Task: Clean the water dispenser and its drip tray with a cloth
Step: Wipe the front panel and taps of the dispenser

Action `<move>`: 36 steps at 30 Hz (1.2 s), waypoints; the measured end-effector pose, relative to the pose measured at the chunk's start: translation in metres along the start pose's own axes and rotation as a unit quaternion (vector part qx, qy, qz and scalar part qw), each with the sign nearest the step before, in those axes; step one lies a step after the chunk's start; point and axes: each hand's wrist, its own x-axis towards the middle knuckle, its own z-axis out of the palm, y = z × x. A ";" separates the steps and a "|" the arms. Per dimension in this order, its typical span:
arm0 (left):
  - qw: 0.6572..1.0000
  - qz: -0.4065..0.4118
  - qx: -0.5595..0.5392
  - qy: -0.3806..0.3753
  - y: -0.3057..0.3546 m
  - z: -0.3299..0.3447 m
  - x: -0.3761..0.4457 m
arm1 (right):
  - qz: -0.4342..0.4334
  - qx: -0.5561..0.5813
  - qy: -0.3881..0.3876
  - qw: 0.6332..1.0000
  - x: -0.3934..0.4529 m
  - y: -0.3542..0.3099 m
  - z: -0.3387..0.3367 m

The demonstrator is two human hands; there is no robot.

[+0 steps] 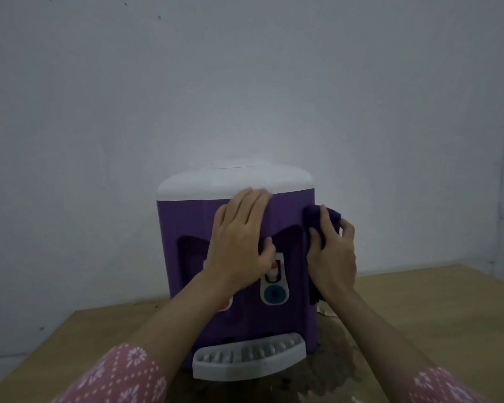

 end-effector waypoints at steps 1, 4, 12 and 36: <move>1.000 0.012 0.028 0.000 -0.001 0.002 0.005 | -0.030 0.002 0.018 0.999 0.002 -0.007 -0.002; 0.997 -0.003 0.080 -0.015 0.001 0.008 0.021 | -0.159 -0.005 0.029 0.987 0.013 -0.032 -0.003; 0.989 -0.093 0.111 -0.027 -0.005 0.018 0.030 | 0.019 0.013 0.014 1.000 0.038 -0.015 0.002; 0.976 -0.114 -0.146 0.114 -0.036 -0.034 0.032 | -0.119 -0.046 -0.022 0.992 0.067 -0.076 -0.005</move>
